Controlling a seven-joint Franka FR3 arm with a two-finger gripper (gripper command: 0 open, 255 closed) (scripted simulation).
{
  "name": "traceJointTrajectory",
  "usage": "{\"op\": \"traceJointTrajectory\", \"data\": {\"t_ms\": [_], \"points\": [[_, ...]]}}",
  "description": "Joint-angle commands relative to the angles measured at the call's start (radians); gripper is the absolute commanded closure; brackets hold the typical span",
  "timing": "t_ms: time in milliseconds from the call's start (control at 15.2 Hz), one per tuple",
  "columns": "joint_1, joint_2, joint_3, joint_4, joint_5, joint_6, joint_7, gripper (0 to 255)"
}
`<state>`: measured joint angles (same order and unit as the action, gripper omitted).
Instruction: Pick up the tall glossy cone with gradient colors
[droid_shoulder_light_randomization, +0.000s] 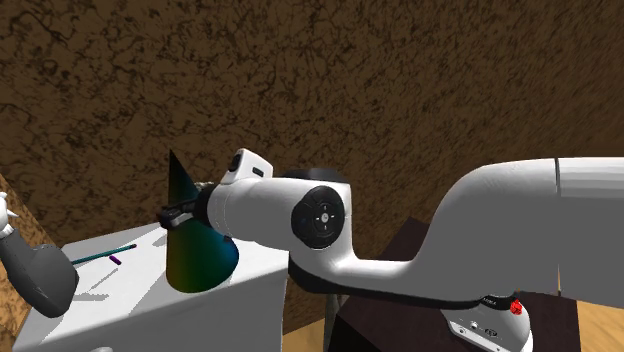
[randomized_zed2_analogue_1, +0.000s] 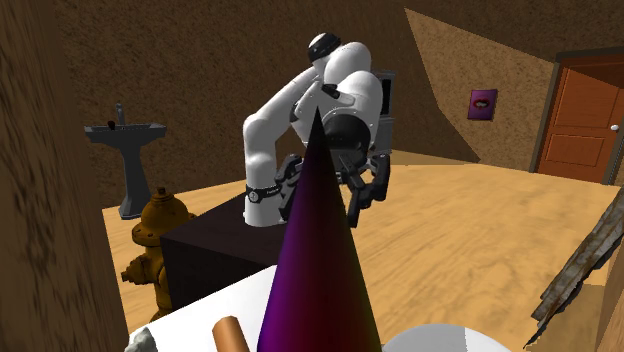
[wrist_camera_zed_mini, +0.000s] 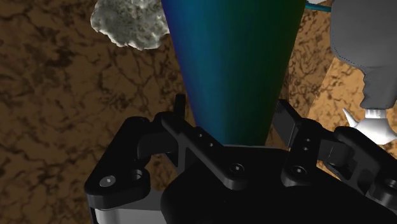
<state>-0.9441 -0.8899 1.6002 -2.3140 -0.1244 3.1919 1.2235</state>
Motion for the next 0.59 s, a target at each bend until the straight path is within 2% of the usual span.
{"op": "traceJointTrajectory", "data": {"t_ms": [0,528], "points": [[0.015,0.019,-0.024,0.004,-0.008,-0.015,-0.016,255],[0.073,0.083,-0.107,0.034,-0.031,-0.087,-0.070,255]]}}
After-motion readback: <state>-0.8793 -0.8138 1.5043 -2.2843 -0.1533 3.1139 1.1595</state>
